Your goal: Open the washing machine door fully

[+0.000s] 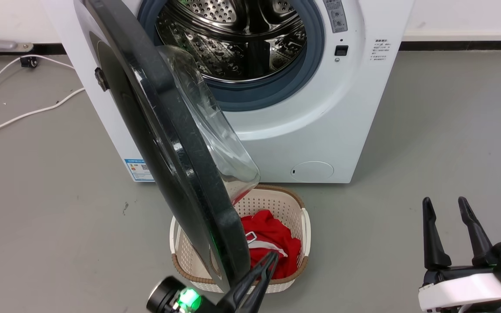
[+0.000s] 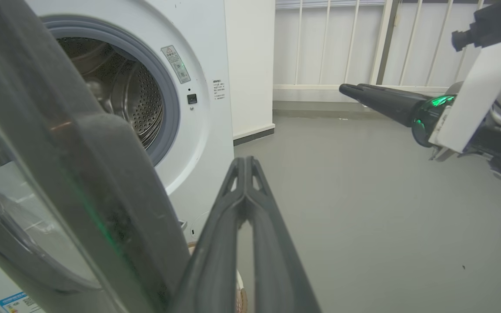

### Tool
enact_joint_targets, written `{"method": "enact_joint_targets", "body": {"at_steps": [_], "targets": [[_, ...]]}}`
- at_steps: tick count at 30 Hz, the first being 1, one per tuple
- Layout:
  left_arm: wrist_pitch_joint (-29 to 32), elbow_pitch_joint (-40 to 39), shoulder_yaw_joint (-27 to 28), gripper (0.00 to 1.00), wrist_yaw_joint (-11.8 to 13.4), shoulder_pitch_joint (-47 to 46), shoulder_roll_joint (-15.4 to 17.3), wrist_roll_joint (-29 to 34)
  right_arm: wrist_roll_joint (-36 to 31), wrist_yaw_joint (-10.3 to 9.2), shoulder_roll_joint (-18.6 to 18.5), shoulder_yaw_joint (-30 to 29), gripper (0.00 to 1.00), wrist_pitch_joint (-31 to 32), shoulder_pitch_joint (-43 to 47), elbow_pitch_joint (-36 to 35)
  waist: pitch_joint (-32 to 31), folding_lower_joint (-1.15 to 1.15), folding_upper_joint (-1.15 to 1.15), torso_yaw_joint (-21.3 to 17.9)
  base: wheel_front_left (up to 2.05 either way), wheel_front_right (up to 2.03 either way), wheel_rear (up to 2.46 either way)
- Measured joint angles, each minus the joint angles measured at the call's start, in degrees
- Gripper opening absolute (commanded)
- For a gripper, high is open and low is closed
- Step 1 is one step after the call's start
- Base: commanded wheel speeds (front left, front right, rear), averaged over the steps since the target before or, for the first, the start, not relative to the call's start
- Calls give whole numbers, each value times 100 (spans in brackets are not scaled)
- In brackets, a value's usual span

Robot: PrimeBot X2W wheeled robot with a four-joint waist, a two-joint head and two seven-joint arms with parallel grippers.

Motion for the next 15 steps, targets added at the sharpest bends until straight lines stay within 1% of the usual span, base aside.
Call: {"method": "enact_joint_targets", "body": {"at_steps": [7,11,15], "targets": [[0,665,97,0,127,-598,-354,11,71,0,0,69,100,-1,-29,98,25,0,0,16,0,0,0],[-1,892,140,0,310,-789,-516,-12,73,0,0,107,100,-1,-41,130,16,0,0,-29,0,0,0],[0,1016,168,0,452,-874,-589,-62,89,0,0,105,100,1,-42,155,27,0,0,-56,0,0,0]]}}
